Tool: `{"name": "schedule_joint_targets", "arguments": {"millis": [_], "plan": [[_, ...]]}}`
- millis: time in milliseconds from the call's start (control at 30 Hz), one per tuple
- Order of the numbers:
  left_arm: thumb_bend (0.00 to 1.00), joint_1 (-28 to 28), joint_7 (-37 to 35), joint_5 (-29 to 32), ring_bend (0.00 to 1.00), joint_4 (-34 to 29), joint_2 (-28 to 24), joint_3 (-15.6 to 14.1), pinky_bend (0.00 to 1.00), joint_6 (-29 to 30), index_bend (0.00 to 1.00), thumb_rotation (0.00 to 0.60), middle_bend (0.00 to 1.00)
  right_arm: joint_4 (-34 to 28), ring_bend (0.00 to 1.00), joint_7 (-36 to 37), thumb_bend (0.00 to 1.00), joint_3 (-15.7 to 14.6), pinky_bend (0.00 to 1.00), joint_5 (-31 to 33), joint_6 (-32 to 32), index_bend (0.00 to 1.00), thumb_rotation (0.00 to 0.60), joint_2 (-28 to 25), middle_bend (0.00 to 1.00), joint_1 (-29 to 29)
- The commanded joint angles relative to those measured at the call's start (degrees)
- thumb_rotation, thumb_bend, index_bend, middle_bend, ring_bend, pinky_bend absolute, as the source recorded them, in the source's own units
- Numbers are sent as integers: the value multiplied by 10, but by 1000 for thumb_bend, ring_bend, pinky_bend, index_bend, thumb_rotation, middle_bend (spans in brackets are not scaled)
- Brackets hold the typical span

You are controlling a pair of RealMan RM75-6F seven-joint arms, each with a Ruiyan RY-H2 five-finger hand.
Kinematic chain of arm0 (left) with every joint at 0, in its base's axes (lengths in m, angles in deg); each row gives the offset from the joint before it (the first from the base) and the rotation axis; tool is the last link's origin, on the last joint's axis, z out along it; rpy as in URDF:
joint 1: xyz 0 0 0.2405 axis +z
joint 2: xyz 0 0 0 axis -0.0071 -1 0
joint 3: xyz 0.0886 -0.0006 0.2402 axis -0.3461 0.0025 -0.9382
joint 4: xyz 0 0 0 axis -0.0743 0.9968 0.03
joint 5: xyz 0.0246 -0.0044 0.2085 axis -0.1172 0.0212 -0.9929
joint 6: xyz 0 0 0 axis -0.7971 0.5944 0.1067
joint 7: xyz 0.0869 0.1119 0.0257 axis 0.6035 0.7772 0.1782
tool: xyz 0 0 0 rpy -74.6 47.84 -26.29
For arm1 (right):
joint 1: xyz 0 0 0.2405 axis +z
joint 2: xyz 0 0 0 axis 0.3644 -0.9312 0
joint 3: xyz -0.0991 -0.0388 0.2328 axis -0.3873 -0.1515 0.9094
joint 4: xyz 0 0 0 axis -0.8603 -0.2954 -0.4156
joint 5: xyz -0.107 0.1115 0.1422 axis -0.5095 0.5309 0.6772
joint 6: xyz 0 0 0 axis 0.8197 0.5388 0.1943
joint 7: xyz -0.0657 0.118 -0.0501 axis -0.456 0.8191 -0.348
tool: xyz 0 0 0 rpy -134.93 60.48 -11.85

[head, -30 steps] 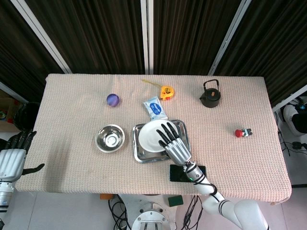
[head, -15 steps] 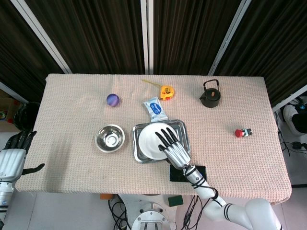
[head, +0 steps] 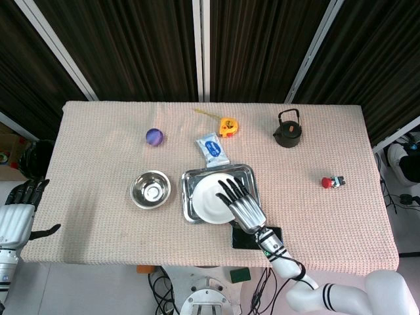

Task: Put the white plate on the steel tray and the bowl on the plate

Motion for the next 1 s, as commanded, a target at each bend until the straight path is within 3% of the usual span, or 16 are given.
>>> {"name": "schedule_joint_targets", "arguments": {"millis": [33, 200, 333, 867, 1000], "plan": [[25, 0, 1, 0, 25, -1, 0, 0, 107, 0, 36, 503, 27, -43, 0, -35, 118, 24, 0, 54, 46, 107, 600, -26, 0, 6], [25, 1, 2, 1, 25, -4, -2, 0, 107, 2, 36, 503, 27, -70, 0, -86, 51, 52, 0, 110, 74, 6, 600, -42, 0, 21], [24, 2, 2, 3, 25, -5, -5, 1, 107, 3, 35, 501, 27, -92, 0, -108, 20, 65, 0, 143, 83, 0, 600, -58, 0, 27], [25, 2, 2, 2, 25, -6, -6, 1, 107, 2, 35, 503, 27, -212, 0, -158, 0, 61, 0, 207, 60, 0, 600, -179, 0, 18], [25, 2, 2, 3, 25, -7, -7, 2, 107, 3, 36, 502, 27, -226, 0, -107, 0, 52, 0, 166, 10, 0, 600, -208, 0, -13]]}}
